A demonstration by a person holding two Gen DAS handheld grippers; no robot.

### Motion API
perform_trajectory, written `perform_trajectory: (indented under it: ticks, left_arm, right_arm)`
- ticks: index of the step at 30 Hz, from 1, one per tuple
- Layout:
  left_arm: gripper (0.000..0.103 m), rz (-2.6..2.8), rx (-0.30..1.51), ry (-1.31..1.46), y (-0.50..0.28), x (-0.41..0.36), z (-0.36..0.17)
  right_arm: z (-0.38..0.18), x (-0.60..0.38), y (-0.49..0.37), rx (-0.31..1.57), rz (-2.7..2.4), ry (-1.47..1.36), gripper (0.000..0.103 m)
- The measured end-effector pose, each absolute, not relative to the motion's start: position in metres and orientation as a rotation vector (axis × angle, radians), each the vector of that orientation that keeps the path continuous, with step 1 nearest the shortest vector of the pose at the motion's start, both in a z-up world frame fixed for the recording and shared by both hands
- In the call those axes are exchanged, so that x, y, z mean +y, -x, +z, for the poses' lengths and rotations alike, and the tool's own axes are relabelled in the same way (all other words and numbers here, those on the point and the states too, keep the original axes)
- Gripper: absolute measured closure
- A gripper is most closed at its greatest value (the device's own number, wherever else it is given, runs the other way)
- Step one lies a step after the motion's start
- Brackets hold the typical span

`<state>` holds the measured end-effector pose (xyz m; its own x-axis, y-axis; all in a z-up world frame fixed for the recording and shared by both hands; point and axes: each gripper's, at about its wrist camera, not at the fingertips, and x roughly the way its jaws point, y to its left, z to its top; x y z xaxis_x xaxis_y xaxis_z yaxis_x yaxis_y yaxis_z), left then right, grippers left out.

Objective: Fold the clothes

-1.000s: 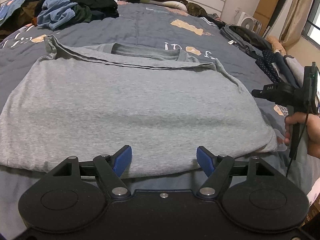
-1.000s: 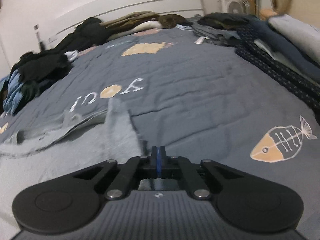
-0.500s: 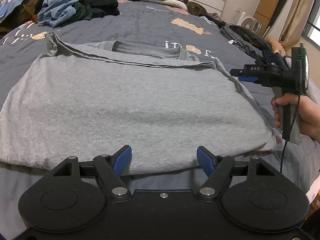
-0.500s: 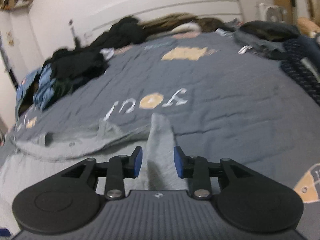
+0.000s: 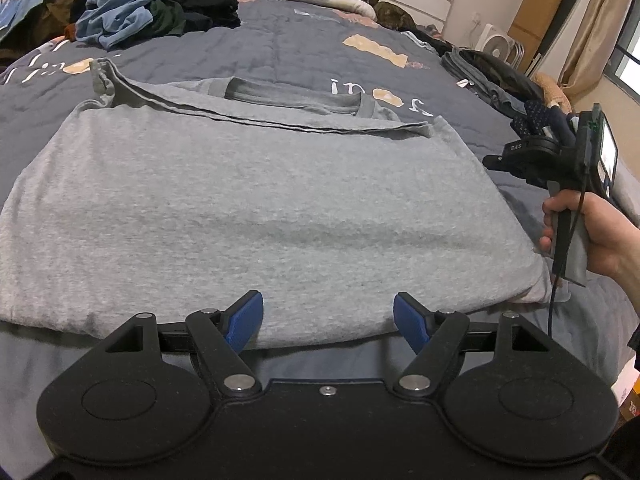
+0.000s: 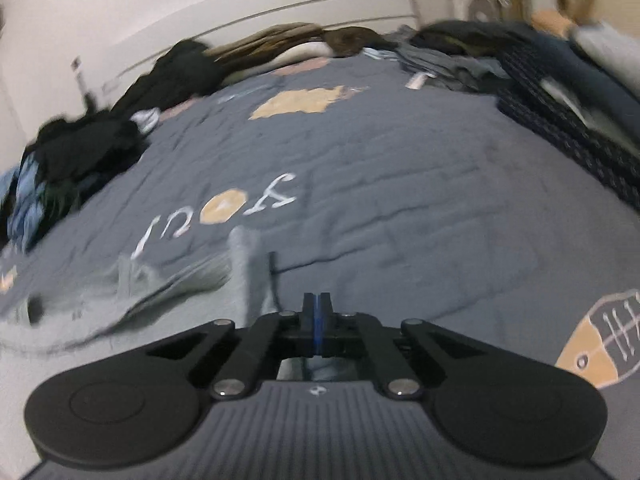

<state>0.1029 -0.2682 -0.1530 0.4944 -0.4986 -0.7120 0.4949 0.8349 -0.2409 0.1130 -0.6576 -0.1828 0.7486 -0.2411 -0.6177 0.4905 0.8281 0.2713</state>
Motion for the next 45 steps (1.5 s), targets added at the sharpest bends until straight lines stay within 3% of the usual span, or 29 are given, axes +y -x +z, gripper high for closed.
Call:
perform_trajectory:
  ticks: [7,9,14,22,25,26,29,36,43,44,45]
  left_arm:
    - [0.031,-0.57,0.743,-0.004,-0.124,-0.242,-0.123]
    - [0.023,-0.527,0.67,-0.066,-0.149,-0.226,-0.109]
    - [0.023,-0.502,0.525,-0.341,-0.218,-0.201,-0.108]
    - [0.027,-0.547,0.608,-0.398,-0.307,-0.19,-0.151]
    - [0.034,-0.583,0.63,-0.33,-0.326,-0.19,-0.156]
    - [0.044,-0.595,0.639,-0.299,-0.331,-0.187,-0.157]
    - [0.093,-0.613,0.693,-0.231,-0.35,-0.185,-0.161]
    - [0.095,-0.619,0.691,0.02,-0.387,-0.167,-0.142]
    - [0.093,-0.501,0.748,0.026,-0.409,-0.167,-0.14]
    - [0.082,-0.507,0.746,0.032,-0.406,-0.165,-0.14]
    - [0.057,-0.514,0.754,0.043,-0.402,-0.163,-0.14]
  right_arm:
    - [-0.176,-0.651,-0.116,0.595,-0.288,-0.41,0.097]
    - [-0.174,-0.645,-0.119,0.597,-0.264,-0.378,0.092]
    - [-0.171,-0.639,-0.123,0.606,-0.214,-0.316,0.073]
    - [-0.164,-0.627,-0.132,0.589,-0.173,-0.233,0.064]
    - [-0.168,-0.629,-0.137,0.594,-0.184,-0.254,0.063]
    - [-0.17,-0.63,-0.138,0.596,-0.19,-0.26,0.062]
    - [-0.178,-0.633,-0.142,0.604,-0.206,-0.27,0.062]
    - [-0.188,-0.641,-0.142,0.598,-0.245,-0.316,0.061]
    - [-0.193,-0.654,-0.141,0.57,-0.275,-0.411,0.061]
    - [-0.194,-0.655,-0.142,0.572,-0.271,-0.42,0.061]
    - [-0.194,-0.656,-0.142,0.574,-0.261,-0.422,0.061]
